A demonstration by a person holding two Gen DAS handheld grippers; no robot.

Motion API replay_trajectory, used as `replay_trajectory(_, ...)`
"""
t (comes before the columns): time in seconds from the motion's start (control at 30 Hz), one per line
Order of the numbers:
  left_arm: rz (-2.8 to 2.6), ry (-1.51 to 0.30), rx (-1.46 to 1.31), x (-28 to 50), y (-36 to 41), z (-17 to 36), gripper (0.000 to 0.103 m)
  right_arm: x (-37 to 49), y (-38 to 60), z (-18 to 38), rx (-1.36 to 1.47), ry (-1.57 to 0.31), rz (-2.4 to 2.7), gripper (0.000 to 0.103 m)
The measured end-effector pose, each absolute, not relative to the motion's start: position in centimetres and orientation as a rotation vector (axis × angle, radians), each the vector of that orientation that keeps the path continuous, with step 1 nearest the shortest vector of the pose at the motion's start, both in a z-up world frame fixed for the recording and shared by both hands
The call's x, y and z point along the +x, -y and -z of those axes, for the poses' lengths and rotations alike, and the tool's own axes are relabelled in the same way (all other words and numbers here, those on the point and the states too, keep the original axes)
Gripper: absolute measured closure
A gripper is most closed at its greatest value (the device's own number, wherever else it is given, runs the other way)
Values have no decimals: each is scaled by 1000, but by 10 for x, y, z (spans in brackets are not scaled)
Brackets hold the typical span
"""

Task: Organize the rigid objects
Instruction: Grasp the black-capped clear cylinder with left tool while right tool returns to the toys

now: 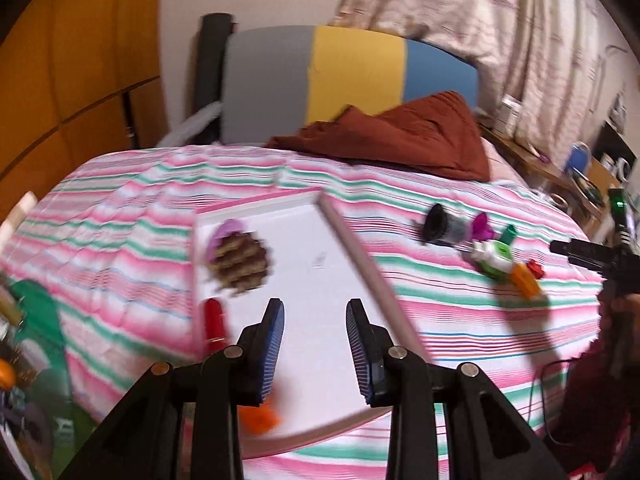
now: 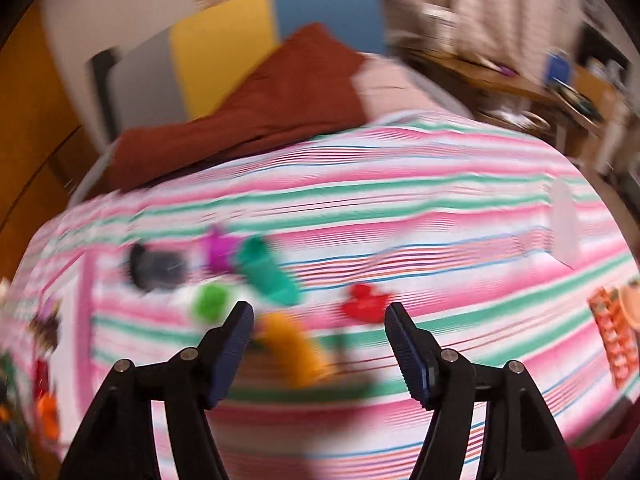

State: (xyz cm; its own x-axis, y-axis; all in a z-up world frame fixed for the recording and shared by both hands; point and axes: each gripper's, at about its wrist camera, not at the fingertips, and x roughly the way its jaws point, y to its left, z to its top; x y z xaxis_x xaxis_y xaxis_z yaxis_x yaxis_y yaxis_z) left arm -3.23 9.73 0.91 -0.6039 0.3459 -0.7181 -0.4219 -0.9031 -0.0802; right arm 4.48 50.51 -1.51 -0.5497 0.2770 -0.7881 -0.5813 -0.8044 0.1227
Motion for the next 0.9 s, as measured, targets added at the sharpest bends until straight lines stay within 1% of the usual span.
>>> replay_trajectory(0.03, -2455, -144, -1085, -33, -107, -10, 71, 49, -514, 18, -1081, -539, -2317, 34)
replay_trajectory(0.07, -2440, -153, -1087, -34, -114, -10, 66, 55, -525, 23, -1057, -584, -2287, 34)
replay_trajectory(0.1, -2422, -172, -1082, -36, -127, -12, 57, 59, -535, 28, -1059, -641, -2233, 34)
replay_trajectory(0.13, -2416, -179, -1076, -37, -135, -13, 54, 63, -543, 30, -1049, -702, -2199, 34)
replay_trajectory(0.17, -2403, -188, -1076, -41, -146, -13, 48, 65, -546, 29, -1022, -745, -2200, 34)
replay_trajectory(0.2, -2391, -192, -1080, -45, -153, -13, 44, 66, -550, 27, -997, -772, -2210, 32)
replay_trajectory(0.23, -2368, -191, -1089, -49, -164, -13, 43, 68, -551, 26, -989, -776, -2209, 28)
replay_trajectory(0.27, -2347, -190, -1100, -53, -173, -13, 43, 68, -552, 26, -1002, -781, -2205, 27)
replay_trajectory(0.37, -2276, -247, -1120, -67, -209, -10, 39, 66, -552, 27, -1017, -828, -2218, 27)
replay_trajectory(0.43, -2234, -265, -1122, -76, -231, -8, 30, 65, -552, 28, -1027, -844, -2227, 27)
replay_trajectory(0.47, -2221, -266, -1133, -81, -240, -6, 25, 68, -550, 27, -1028, -847, -2233, 27)
replay_trajectory(0.5, -2208, -270, -1152, -88, -251, -4, 22, 67, -549, 27, -1027, -853, -2240, 27)
replay_trajectory(0.6, -2169, -250, -1198, -107, -278, 3, 20, 68, -548, 28, -1034, -868, -2256, 25)
replay_trajectory(0.67, -2163, -242, -1221, -120, -299, 11, 16, 68, -547, 29, -1041, -884, -2265, 25)
replay_trajectory(0.9, -2168, -289, -1277, -148, -345, 42, 15, 73, -555, 29, -1014, -967, -2265, 24)
